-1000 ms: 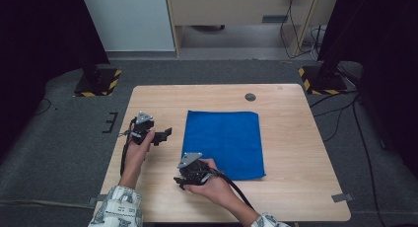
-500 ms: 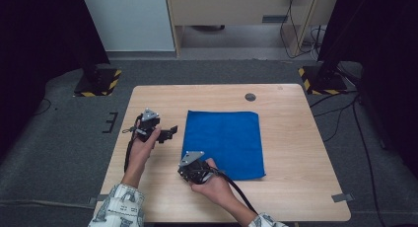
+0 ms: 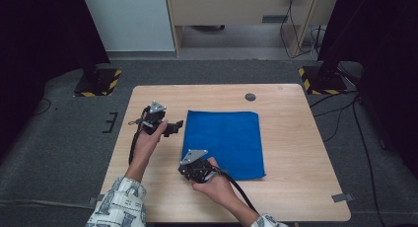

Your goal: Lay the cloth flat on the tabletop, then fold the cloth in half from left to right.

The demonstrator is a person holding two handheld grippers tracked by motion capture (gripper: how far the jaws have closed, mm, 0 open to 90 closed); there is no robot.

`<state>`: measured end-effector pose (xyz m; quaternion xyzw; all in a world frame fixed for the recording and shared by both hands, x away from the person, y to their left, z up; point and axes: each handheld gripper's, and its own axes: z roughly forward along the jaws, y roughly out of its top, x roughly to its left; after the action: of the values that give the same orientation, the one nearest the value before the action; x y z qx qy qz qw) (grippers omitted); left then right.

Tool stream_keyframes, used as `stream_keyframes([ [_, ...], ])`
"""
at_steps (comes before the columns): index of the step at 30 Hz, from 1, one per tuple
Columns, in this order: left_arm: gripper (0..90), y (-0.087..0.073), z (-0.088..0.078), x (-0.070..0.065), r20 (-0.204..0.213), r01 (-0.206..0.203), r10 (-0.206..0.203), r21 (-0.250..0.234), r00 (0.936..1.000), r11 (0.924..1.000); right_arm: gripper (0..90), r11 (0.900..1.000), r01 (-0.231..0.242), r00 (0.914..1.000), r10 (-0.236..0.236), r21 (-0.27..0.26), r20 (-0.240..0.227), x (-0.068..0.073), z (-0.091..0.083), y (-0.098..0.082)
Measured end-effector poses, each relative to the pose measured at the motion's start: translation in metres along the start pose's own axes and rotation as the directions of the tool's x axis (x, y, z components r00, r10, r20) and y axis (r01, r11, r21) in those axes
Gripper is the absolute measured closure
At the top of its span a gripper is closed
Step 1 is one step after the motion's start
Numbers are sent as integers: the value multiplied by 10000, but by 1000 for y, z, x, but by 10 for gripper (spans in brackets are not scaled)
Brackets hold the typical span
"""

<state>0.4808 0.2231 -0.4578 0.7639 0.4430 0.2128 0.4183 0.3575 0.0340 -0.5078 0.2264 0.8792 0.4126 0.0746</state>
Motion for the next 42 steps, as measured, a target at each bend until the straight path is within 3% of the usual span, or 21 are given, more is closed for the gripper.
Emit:
stream_keyframes([
  [6,98,11,2,-3,37,65,-65,62,10000,10000,887,9999,67,9997,-70,-125,-252,8,-2,-2],
  [18,130,7,26,4,325,-108,88,627,9994,9980,886,9997,-226,9984,226,16,-519,13,9,-4],
  [21,179,8,39,7,338,-335,309,785,9990,9964,886,9988,-480,9970,481,35,-601,18,9,-7],
  [23,205,6,43,8,402,-234,204,752,9990,9969,886,9991,-428,9972,430,45,-620,22,8,-7],
  [30,300,0,44,16,312,-341,307,1157,9990,9927,884,9990,-420,9980,413,-137,-483,31,8,-8],
  [34,331,-2,48,17,521,-297,239,1135,9984,9931,880,9985,-521,9977,515,-143,-436,34,8,-12],
  [40,382,-7,65,17,130,-343,330,1135,9994,9929,876,9979,-616,9975,608,-219,-359,34,6,-15],
  [42,402,-11,74,19,78,-34,26,1038,10000,9946,877,9977,-639,9974,631,-219,-341,32,4,-15],
])
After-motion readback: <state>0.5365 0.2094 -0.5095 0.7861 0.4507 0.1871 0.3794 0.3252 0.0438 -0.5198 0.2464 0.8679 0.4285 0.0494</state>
